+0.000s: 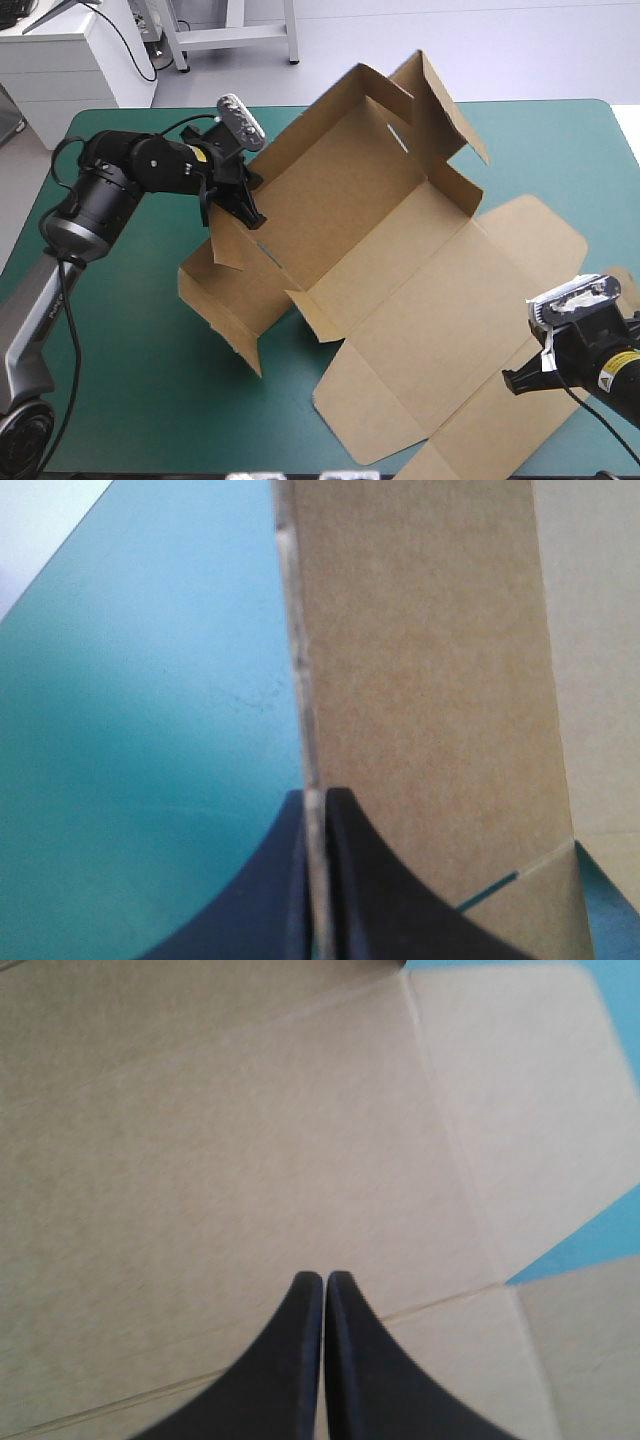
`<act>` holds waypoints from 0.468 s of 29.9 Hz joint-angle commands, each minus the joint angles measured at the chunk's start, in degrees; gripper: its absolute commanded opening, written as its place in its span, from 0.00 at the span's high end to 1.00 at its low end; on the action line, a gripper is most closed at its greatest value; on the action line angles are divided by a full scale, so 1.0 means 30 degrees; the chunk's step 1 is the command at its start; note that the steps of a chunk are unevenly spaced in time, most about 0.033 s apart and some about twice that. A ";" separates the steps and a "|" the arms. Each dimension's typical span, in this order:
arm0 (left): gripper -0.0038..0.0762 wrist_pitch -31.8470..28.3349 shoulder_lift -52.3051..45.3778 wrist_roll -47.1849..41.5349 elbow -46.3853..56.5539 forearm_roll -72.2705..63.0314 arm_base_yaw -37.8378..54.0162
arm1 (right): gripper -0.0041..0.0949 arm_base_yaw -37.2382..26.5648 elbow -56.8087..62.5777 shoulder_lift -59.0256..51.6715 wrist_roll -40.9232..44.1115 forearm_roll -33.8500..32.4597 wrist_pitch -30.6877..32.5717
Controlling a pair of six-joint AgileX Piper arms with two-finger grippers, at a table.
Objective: Fold the box
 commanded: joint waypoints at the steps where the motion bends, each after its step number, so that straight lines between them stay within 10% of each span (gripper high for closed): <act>1: 0.96 -0.1811 -0.0200 0.0596 -0.0662 0.1128 -0.1312 | 0.96 -0.0097 -0.0469 0.0042 0.0441 -0.0410 -0.1161; 14: 0.96 -0.3329 0.0446 0.2969 -0.0581 0.4192 -0.4206 | 0.96 -0.0097 -0.1719 0.0042 0.1678 -0.1456 -0.1190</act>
